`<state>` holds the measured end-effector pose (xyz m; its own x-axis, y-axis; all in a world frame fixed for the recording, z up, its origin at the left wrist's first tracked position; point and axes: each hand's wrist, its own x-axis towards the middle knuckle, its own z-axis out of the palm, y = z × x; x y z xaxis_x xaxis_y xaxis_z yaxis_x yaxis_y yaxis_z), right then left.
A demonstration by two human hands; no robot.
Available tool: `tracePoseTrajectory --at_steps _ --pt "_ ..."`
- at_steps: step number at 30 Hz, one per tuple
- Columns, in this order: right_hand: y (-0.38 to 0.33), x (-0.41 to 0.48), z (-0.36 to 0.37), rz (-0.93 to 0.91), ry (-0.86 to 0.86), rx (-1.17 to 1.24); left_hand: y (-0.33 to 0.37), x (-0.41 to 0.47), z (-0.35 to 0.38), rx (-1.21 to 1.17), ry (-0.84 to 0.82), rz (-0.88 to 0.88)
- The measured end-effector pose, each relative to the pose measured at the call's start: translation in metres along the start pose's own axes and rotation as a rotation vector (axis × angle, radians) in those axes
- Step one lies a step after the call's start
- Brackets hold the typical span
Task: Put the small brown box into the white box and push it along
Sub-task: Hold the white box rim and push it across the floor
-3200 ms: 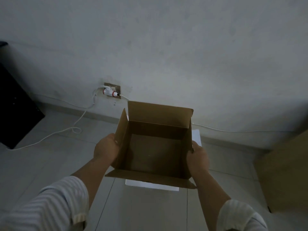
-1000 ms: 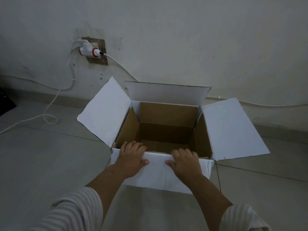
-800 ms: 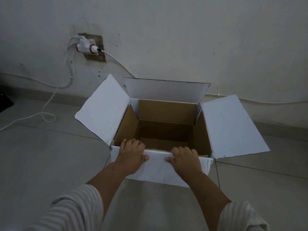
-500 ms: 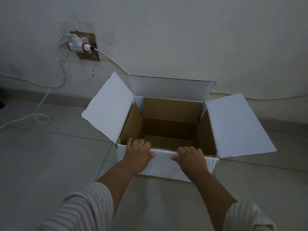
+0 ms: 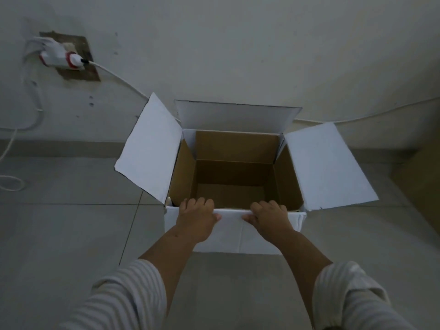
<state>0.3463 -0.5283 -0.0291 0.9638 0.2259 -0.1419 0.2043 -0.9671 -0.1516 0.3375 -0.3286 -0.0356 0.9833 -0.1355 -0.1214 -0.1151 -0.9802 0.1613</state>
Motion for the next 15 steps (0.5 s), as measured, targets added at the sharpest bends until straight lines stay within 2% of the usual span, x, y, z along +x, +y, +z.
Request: tracePoseTrajectory --at_steps 9,15 --pt "0.026 0.013 0.016 -0.144 0.193 0.042 0.018 0.011 0.000 -0.066 0.018 -0.166" --pt "0.078 0.000 0.011 -0.204 0.168 0.057 0.075 0.000 0.010 -0.085 0.052 -0.238"
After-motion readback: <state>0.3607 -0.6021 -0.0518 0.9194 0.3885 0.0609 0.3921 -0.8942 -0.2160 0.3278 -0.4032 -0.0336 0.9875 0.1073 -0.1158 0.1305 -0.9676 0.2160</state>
